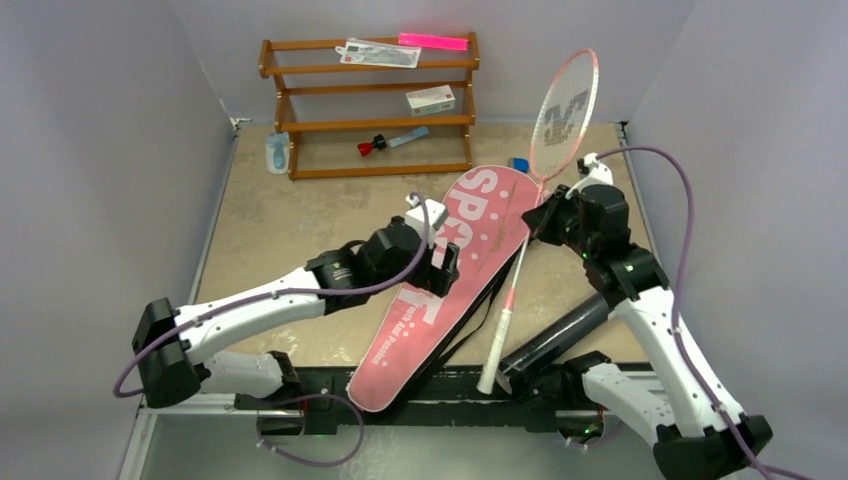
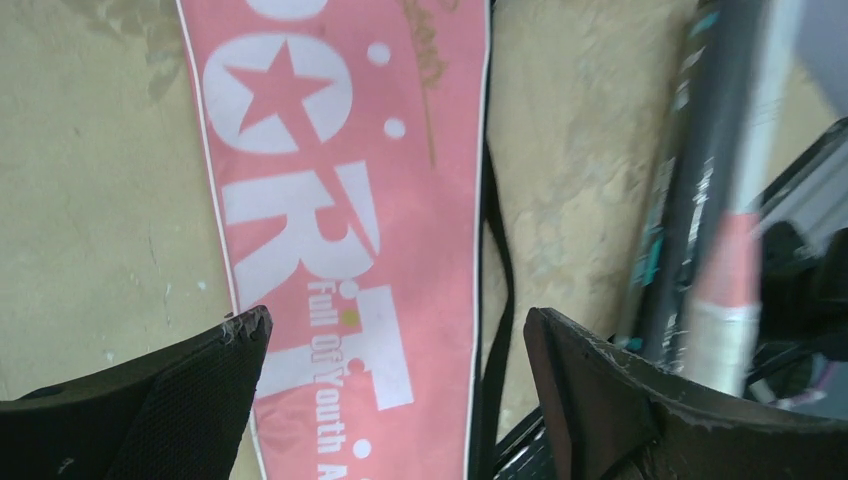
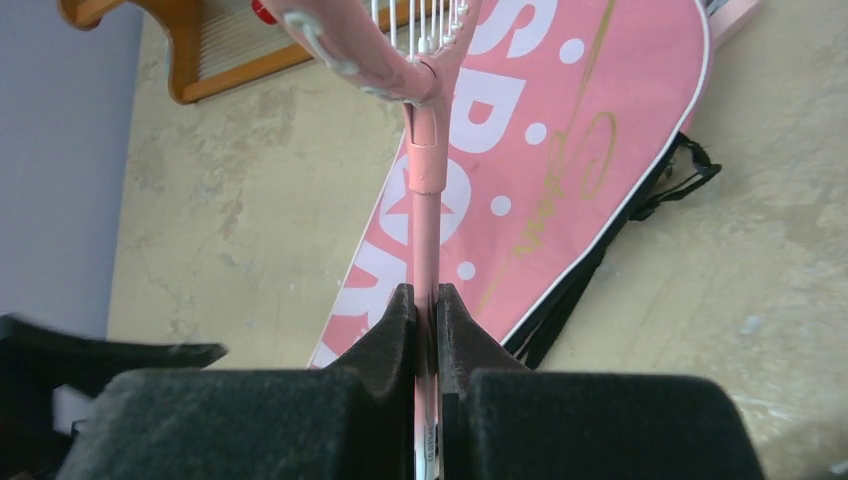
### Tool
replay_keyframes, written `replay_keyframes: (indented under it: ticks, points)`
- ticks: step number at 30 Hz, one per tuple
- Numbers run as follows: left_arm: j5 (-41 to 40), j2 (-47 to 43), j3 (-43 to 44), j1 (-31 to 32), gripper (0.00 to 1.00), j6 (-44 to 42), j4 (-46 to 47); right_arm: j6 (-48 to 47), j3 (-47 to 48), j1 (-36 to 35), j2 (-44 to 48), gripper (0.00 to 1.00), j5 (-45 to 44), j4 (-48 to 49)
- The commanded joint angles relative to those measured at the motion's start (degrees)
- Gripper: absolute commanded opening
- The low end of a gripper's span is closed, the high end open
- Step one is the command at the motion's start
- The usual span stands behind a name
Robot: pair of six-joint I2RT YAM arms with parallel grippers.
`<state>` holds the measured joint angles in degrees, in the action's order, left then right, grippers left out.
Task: Pack up the badminton gear
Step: Open the racket bag at the center of the board.
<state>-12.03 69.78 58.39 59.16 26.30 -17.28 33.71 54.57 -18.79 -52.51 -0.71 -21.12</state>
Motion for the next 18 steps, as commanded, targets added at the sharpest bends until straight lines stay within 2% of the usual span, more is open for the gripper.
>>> replay_keyframes:
  ticks: [1,6,9,14,18]
  points:
    - [-2.9,4.2,1.3,1.9,0.95,-2.8,-3.9,-5.7,8.0,0.2,4.5,0.0,-2.2,-10.0]
    - [-1.8,7.7,1.1,4.7,0.94,-5.1,-0.9,-7.4,11.7,0.2,7.9,0.0,-5.7,-16.5]
    - [-5.8,12.8,3.4,7.8,0.93,-5.3,-2.1,-7.6,11.4,0.2,10.8,0.0,-7.6,-18.1]
    - [-16.1,24.4,11.1,13.2,0.97,-3.0,-10.5,-7.3,11.6,0.2,14.2,0.0,-8.2,-19.9]
    - [-20.0,32.1,17.7,14.4,0.97,-0.3,-17.3,-6.8,11.4,0.2,17.6,0.0,-9.2,-20.5]
